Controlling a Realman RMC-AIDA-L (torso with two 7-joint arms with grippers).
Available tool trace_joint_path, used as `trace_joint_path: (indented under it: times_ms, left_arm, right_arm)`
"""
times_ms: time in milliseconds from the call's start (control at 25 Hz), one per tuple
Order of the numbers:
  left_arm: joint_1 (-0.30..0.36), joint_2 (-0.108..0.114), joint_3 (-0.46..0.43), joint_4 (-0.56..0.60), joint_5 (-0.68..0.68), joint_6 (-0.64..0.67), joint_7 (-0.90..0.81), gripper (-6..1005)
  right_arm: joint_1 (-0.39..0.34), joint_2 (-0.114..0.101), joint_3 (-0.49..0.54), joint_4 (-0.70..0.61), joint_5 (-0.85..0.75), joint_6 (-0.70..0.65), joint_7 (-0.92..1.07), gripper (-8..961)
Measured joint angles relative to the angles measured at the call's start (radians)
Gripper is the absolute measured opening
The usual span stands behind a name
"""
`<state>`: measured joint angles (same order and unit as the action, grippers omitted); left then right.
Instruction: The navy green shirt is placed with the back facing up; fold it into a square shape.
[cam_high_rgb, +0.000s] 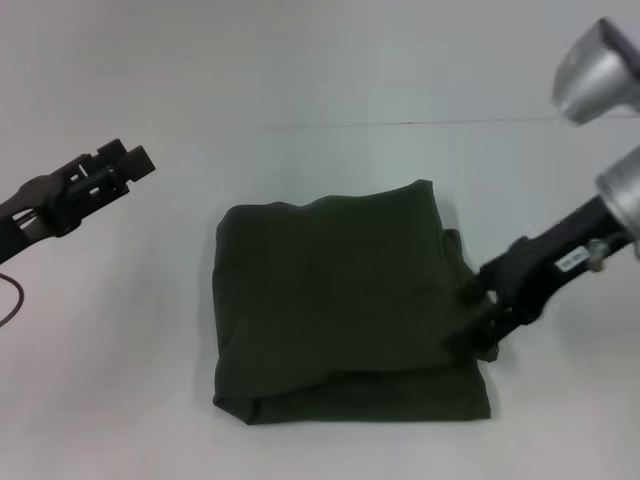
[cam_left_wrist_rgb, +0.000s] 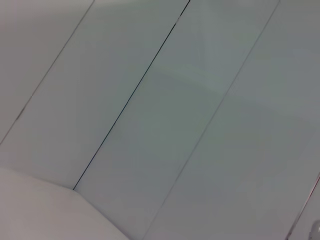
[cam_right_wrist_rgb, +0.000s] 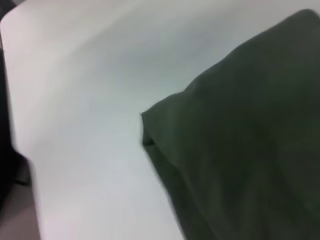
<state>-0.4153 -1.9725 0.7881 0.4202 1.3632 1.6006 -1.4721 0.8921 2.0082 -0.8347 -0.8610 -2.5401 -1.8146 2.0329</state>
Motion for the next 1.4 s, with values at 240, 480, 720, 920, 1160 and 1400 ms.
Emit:
trace_joint_path:
  times_ms: [240,480,720,920,1160,1400]
  left_arm:
    - [-0.003,0.003,-0.001,0.001,-0.004,0.001,-0.002,791]
    - [-0.004,0.003,-0.033,0.002,-0.002,0.001,-0.002,792]
    - [0.000,0.000,-0.053,0.001,-0.005,0.001,-0.002,792]
    - [0.004,-0.004,-0.082,-0.005,-0.004,-0.001,0.002,791]
    - [0.003,-0.006,-0.092,-0.006,-0.004,-0.008,0.005,792]
    - [-0.002,-0.007,-0.101,-0.004,-0.004,-0.009,0.009,791]
  right_arm:
    - [-0.028,0.060,-0.117,-0.022,-0.049,0.094,-0.135,941]
    - [-0.041,0.055,-0.129,-0.088,-0.066,0.117,-0.223,941]
    - [-0.033,0.064,-0.206,-0.108,-0.098,0.145,-0.286,941]
    - [-0.052,0.079,-0.293,-0.142,-0.124,0.191,-0.289,941]
    - [-0.066,0.081,-0.351,-0.150,-0.127,0.218,-0.290,941]
    - [-0.076,0.085,-0.410,-0.150,-0.121,0.248,-0.298,941]
